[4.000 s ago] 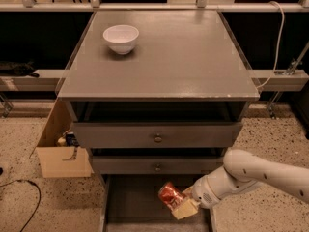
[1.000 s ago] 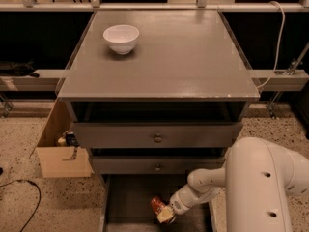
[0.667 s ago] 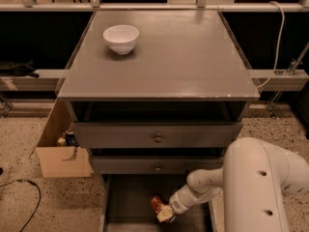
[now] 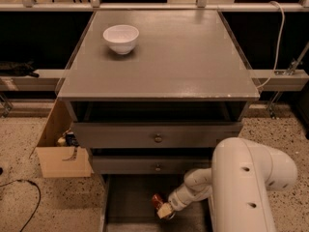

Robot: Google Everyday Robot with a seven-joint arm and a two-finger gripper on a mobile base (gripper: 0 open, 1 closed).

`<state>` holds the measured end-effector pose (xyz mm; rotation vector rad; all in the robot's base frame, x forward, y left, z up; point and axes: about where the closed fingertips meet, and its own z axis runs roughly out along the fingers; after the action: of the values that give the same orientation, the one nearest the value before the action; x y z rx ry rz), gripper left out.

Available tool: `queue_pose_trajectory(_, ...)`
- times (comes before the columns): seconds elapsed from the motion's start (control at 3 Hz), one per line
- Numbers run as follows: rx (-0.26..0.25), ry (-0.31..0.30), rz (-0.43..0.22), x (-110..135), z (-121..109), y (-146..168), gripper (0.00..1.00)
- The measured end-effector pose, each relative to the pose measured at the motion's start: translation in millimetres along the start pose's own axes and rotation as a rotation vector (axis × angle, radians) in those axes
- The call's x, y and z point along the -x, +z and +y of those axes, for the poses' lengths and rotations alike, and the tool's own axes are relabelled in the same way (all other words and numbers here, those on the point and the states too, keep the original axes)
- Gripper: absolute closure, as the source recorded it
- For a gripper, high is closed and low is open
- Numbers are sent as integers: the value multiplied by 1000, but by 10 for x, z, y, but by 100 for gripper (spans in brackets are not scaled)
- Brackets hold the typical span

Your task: Place coke can into bottom drawer

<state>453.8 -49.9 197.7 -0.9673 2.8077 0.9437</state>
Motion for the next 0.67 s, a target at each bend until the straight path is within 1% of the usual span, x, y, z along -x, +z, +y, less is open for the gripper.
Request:
queue_pose_trajectory(0.33, -46, 52, 50, -36, -329, 207, 100)
queue_pose_trajectory(0.67, -47, 52, 50, -38, -337, 209, 100)
